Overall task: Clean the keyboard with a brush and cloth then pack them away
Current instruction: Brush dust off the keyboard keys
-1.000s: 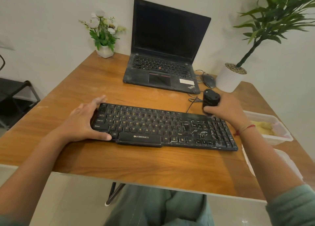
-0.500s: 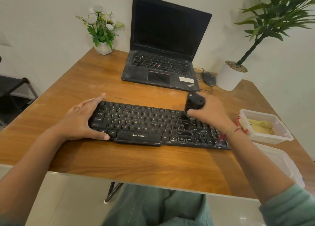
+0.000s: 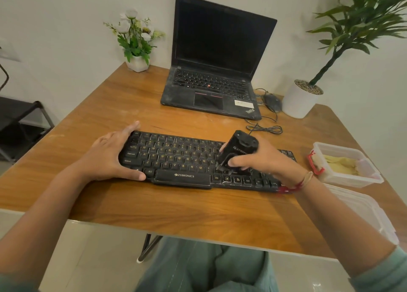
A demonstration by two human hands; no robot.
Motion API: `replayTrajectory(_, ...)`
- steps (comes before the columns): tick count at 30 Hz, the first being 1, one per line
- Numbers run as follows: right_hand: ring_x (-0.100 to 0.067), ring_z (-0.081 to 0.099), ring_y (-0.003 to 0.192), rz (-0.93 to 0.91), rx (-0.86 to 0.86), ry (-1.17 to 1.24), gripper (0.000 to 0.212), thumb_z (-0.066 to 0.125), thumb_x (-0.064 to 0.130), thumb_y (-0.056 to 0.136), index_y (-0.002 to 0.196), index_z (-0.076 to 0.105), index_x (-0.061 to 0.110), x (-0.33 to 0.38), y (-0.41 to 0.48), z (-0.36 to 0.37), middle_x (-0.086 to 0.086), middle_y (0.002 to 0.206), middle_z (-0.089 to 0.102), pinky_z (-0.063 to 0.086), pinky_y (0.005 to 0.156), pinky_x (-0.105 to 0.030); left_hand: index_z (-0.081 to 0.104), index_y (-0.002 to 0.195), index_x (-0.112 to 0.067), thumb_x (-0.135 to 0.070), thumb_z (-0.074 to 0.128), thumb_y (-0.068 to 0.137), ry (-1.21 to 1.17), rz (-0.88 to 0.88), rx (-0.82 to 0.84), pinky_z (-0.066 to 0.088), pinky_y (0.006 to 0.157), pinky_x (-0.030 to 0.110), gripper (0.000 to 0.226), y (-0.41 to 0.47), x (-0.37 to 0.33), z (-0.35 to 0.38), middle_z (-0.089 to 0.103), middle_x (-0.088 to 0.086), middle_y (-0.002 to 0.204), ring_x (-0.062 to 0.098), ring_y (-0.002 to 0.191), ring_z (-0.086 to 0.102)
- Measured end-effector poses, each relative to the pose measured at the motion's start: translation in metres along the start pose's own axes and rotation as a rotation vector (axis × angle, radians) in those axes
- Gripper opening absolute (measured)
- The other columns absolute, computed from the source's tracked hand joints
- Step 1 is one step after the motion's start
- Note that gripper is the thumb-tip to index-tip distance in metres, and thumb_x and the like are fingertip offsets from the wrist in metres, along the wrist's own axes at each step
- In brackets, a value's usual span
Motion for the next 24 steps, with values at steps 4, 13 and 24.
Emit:
replayTrajectory(4, -0.010, 0.065, 0.073, 0.037, -0.329, -0.209, 0.023, 0.075, 0.027, 0.073, 0.085, 0.057, 0.021, 0.004, -0.001, -0.044, 0.004, 0.079, 0.065, 0.054, 0.059, -0.019, 0.000, 0.141, -0.053, -0.096, 0.053, 0.034, -0.007, -0.002, 0.000, 0.020, 0.111, 0.043, 0.127, -0.001, 0.000, 0.000, 0.029, -0.008, 0.153, 0.019, 0.136, 0.030)
replayTrajectory(13, -0.019, 0.067, 0.088, 0.046, -0.177, -0.001, 0.038, 0.077, 0.026, 0.070, 0.103, 0.059, 0.018, 0.000, -0.001, -0.025, -0.002, 0.095, 0.068, 0.057, 0.070, -0.030, 0.003, 0.143, -0.049, -0.096, 0.054, 0.033, -0.023, -0.001, -0.002, 0.020, 0.111, 0.043, 0.129, 0.000, -0.002, 0.000, 0.028, -0.010, 0.153, 0.018, 0.136, 0.030)
replayTrajectory(24, -0.018, 0.067, 0.082, 0.014, -0.172, -0.075, 0.034, 0.077, 0.027, 0.070, 0.097, 0.059, 0.019, -0.002, -0.011, -0.031, -0.001, 0.089, 0.068, 0.055, 0.064, -0.027, 0.004, 0.142, -0.052, -0.095, 0.056, 0.033, -0.038, -0.015, -0.008, 0.022, 0.110, 0.044, 0.128, -0.001, 0.000, 0.000, 0.029, -0.013, 0.153, 0.017, 0.135, 0.029)
Point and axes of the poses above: each hand's wrist, its own y-axis towards the middle knuckle, its own z-axis out of the palm, x = y × z, the point moved 7 cm from there along y, towards the middle knuckle
